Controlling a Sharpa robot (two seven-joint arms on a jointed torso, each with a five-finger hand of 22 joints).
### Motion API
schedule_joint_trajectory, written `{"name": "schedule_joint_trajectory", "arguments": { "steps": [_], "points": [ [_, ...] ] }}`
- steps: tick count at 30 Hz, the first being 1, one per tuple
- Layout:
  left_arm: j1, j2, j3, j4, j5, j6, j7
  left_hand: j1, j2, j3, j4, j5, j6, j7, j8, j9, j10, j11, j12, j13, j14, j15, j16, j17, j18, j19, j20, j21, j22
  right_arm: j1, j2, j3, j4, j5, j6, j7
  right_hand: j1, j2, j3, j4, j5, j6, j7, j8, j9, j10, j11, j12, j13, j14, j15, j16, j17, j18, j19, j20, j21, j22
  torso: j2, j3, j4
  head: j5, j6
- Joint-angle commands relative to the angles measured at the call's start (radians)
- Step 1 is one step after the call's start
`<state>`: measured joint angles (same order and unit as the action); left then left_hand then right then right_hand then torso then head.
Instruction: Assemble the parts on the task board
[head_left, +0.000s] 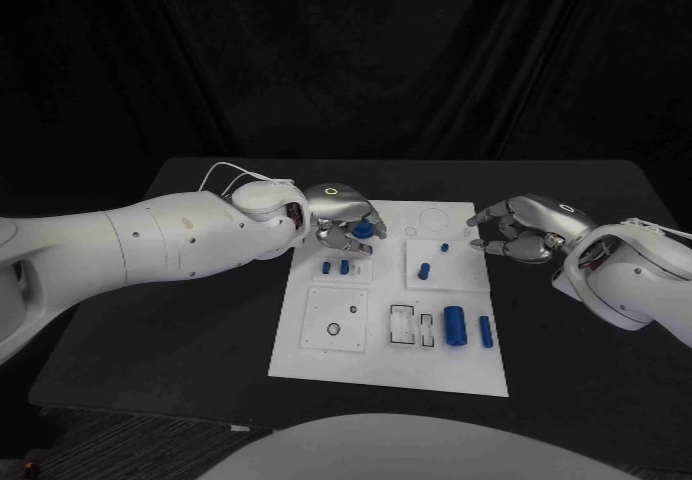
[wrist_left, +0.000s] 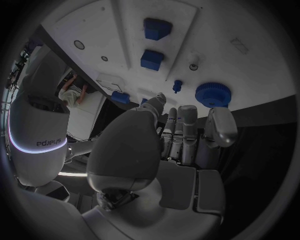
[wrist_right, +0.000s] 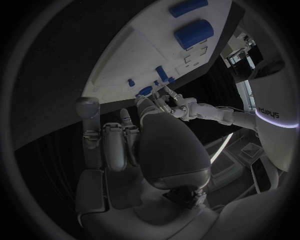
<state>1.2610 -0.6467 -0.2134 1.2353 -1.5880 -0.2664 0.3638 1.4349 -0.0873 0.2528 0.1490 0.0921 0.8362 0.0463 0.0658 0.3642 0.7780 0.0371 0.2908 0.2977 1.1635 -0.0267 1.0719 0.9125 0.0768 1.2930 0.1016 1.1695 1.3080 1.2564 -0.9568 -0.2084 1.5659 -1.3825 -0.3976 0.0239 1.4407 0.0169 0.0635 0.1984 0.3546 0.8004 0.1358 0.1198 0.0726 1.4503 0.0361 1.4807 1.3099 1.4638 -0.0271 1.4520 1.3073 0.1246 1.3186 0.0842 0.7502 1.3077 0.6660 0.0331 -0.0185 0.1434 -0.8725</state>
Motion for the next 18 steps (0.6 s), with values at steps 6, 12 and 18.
{"name": "schedule_joint_trajectory", "arguments": {
  "steps": [6, 12, 18],
  "points": [
    [-0.007, 0.017, 0.001, -0.012, -0.028, 0.013, -0.014, -0.001, 0.004, -0.003, -0.004, 0.006, 0.016, 0.001, 0.003, -0.006, 0.012, -0.002, 0.007, -0.005, 0.009, 0.003, 0.006, 0.003, 0.010, 0.014, 0.000, 0.006, 0.146, -0.003, -0.003, 0.001, 0.005, -0.002, -0.009, 0.000, 0.000, 0.000, 0.002, -0.001, 0.005, 0.008, 0.000, -0.001, 0.001, 0.001, 0.002, -0.004, 0.164, 0.059, 0.001, 0.003, 0.170, 0.008, 0.001, -0.002, 0.005, 0.087, -0.001, 0.0001, -0.0003, 0.001, 0.000],
    [-0.009, 0.025, 0.001, -0.024, -0.028, 0.039, -0.032, 0.016, 0.008, 0.010, -0.022, 0.057, 0.058, 0.015, 0.015, -0.020, 0.024, -0.005, 0.007, -0.026, 0.009, 0.000, 0.005, -0.002, 0.010, 0.018, 0.000, 0.003, 0.147, -0.003, -0.004, 0.001, 0.006, -0.002, -0.005, -0.002, -0.001, -0.001, 0.002, 0.000, 0.004, 0.009, 0.000, 0.000, 0.001, 0.001, 0.002, -0.004, 0.163, 0.059, 0.001, 0.002, 0.170, 0.008, 0.002, -0.002, 0.005, 0.088, -0.002, 0.0007, -0.0011, 0.003, 0.000],
    [-0.014, 0.032, 0.001, -0.038, -0.028, 0.056, -0.046, 0.022, 0.007, 0.028, -0.033, 0.092, 0.062, 0.013, 0.011, -0.033, 0.061, -0.002, 0.020, -0.033, 0.019, 0.000, 0.018, 0.011, 0.007, 0.029, -0.001, 0.014, 0.152, -0.003, -0.003, 0.001, 0.005, -0.002, 0.000, -0.004, -0.001, -0.001, 0.002, 0.000, 0.004, 0.009, 0.000, 0.000, 0.001, 0.001, 0.002, -0.004, 0.163, 0.059, 0.001, 0.002, 0.170, 0.008, 0.002, -0.002, 0.005, 0.088, -0.002, 0.0002, -0.0010, 0.001, 0.000]
  ]
}}
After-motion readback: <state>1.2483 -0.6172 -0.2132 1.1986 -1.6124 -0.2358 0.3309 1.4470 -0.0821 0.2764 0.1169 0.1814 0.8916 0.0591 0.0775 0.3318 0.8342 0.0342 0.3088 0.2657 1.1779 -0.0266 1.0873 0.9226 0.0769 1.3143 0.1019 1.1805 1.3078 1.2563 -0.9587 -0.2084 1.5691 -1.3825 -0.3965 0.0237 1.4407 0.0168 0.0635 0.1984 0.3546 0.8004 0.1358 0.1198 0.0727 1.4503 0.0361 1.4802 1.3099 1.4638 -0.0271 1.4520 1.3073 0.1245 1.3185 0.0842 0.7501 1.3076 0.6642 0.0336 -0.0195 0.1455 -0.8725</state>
